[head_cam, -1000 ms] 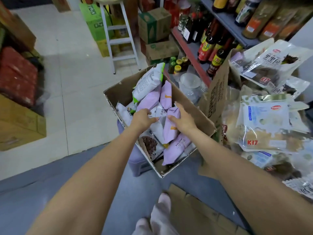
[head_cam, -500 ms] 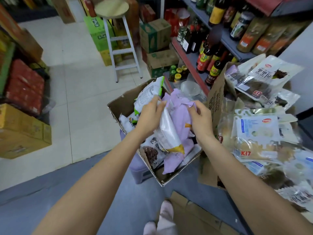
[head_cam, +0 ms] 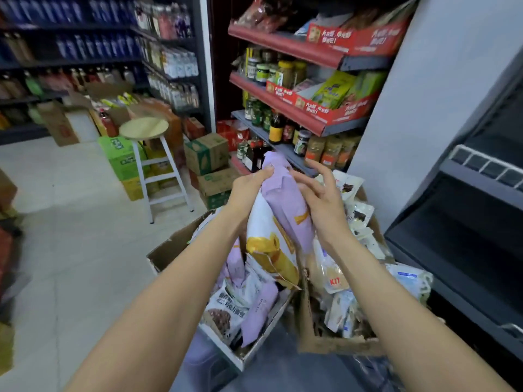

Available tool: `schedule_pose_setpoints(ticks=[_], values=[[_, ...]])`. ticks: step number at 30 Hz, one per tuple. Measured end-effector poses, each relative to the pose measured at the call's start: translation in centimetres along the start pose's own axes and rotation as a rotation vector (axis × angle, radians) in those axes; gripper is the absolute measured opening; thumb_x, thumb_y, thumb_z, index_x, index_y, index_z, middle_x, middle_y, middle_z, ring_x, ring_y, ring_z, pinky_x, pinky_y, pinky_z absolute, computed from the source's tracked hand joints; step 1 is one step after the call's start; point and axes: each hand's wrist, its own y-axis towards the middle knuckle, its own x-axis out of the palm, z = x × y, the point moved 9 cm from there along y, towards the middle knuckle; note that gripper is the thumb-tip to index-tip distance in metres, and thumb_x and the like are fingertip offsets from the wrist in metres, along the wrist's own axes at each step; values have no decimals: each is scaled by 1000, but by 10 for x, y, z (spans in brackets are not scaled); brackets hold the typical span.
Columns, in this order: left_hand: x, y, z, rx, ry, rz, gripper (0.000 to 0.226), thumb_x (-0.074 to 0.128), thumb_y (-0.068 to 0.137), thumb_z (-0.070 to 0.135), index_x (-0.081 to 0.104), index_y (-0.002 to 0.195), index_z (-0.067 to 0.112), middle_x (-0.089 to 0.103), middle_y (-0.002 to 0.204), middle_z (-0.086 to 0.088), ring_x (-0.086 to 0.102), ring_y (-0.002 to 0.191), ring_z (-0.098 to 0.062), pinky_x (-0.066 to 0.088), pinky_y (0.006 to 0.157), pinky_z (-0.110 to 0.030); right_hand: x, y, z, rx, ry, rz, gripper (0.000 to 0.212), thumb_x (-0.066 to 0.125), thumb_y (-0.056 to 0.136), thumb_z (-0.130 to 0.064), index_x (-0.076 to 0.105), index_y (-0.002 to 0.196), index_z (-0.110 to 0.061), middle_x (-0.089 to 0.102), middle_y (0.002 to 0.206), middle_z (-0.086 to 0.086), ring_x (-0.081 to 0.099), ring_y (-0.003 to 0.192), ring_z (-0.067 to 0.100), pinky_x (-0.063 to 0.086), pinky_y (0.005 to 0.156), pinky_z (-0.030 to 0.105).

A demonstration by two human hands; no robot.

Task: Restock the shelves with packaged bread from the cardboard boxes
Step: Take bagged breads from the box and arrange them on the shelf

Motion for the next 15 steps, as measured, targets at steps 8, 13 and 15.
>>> schedule_pose_setpoints(ticks=[8,13,15], values=[[141,-15,72,165,25,-275,20,47,97,28,56,80,24,63,62,20,60,64,7,46,64,-7,-120,7,-34,264,182,137,78,77,65,-57,54,130,-19,64,123,3,65,104,19,53,92,38],[237,-22,111,381,93,-333,15,47,97,11,62,98,11,60,78,5,58,59,12,43,62,-3,-222,5,-58,120,319,326,105,90,40,-56,50,132,-25,66,120,1,66,106,21,51,96,43],[277,-24,126,416,7,-388,25,42,96,4,63,111,6,62,68,2,59,61,-2,47,63,-12,-258,9,-58,146,468,322,96,91,44,-46,56,129,-17,69,115,6,66,105,24,50,97,42]])
